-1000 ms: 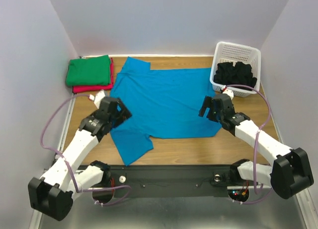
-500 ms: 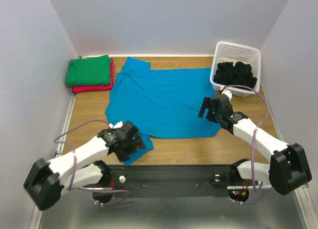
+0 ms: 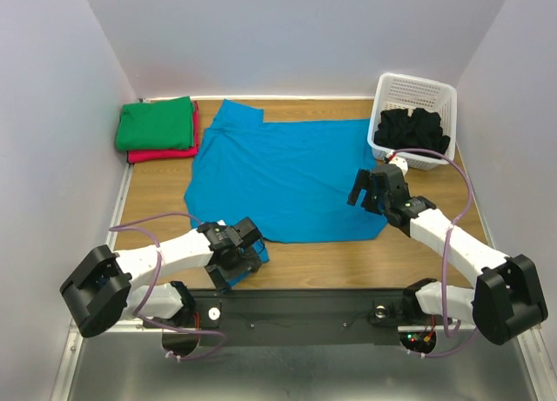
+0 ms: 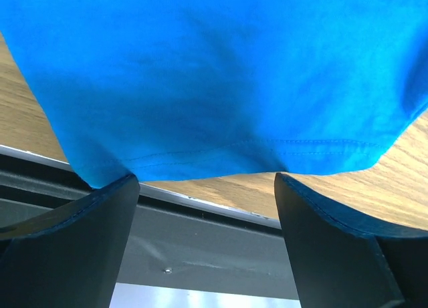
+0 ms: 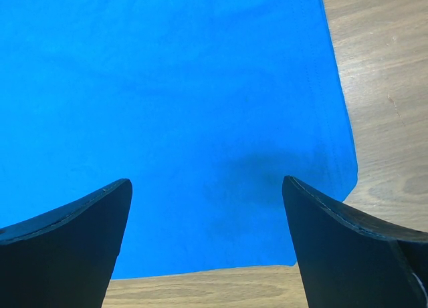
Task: Fold and stack the t-shirts
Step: Fold the tshirt
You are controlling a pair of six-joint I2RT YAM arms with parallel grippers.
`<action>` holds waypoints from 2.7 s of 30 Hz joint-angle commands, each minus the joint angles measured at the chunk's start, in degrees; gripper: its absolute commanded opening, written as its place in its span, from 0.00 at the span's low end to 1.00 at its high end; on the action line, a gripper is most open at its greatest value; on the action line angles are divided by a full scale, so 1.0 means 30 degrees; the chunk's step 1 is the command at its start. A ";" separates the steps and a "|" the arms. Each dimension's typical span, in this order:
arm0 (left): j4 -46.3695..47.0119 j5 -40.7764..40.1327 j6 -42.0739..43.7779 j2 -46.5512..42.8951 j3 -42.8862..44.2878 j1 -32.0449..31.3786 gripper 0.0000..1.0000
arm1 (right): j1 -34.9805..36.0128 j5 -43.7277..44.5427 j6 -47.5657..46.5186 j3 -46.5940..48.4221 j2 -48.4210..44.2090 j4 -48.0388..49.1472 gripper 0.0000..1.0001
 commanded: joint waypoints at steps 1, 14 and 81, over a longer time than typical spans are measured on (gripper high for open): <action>0.0554 -0.1409 -0.0979 -0.0029 -0.0690 -0.0052 0.87 | -0.0095 0.0303 -0.0034 0.0059 -0.0332 0.0297 1.00; 0.0469 -0.2287 -0.0073 0.0878 0.0068 0.0329 0.07 | -0.0095 0.0362 0.0434 -0.0497 -0.1269 -0.0259 1.00; -0.1143 -0.5745 0.1746 -0.2989 0.2090 0.0329 0.00 | -0.0124 0.0332 0.5532 -0.3076 -0.1656 -0.2662 0.38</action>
